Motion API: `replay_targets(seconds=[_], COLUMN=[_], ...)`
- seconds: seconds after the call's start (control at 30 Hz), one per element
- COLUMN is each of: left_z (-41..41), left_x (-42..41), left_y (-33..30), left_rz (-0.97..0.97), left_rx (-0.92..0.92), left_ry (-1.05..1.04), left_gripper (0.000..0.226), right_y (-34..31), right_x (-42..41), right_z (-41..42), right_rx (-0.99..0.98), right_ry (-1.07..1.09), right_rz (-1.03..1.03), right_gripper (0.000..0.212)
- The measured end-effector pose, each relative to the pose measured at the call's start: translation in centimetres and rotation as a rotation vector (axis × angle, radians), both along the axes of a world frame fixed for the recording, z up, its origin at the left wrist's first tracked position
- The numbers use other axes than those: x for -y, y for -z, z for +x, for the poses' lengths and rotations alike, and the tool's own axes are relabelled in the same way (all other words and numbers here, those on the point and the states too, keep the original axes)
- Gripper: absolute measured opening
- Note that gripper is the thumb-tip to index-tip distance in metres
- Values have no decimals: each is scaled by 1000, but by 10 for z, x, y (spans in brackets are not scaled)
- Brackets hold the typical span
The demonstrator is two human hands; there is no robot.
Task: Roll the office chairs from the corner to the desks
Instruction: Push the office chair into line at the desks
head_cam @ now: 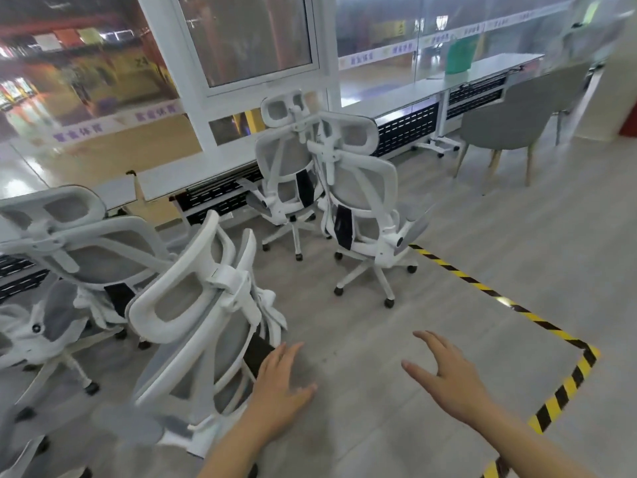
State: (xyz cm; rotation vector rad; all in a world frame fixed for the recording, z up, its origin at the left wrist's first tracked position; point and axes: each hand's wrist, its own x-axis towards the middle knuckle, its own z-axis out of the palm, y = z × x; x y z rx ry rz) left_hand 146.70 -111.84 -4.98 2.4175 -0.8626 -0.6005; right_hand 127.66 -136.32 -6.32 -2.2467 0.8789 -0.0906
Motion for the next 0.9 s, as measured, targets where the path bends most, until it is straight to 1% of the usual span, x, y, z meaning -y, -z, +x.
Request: replay_targets(seconds=[0.13,0.27,0.37,0.47,0.57,0.67,0.8,0.9], left_z=[56,141,210,280,353,415,493,538], left_x=[62,141,213,287,367,448,548,601], left_y=[11,24,22,9,-10,-40,-73,-84], left_rz=[8,0,-40,-74,-93,-143,-202,-208], left_rx=[-61,-113,-108,-121,-104,-111,-147,-83], left_ry=[19,5,-4,-60,-81,-115,-202,-276], left_gripper=[73,73,73,74,77,82,91,93], right_y=[-6,-14,-33,-56,-72,-82,-87,-83], right_x=[62,142,203,269,332,380,445,498], right_z=[57,130,185,237,280,309,349,403], right_rx=[24,47,37,7,52,93,75,116], right_ry=[-40,-29,-35,-47,-7,-9,-65,-184], right_rz=[0,-41,-67,-99,-104,-114,-78,-114], right_gripper=[68,67,67,70,76,69,73,78])
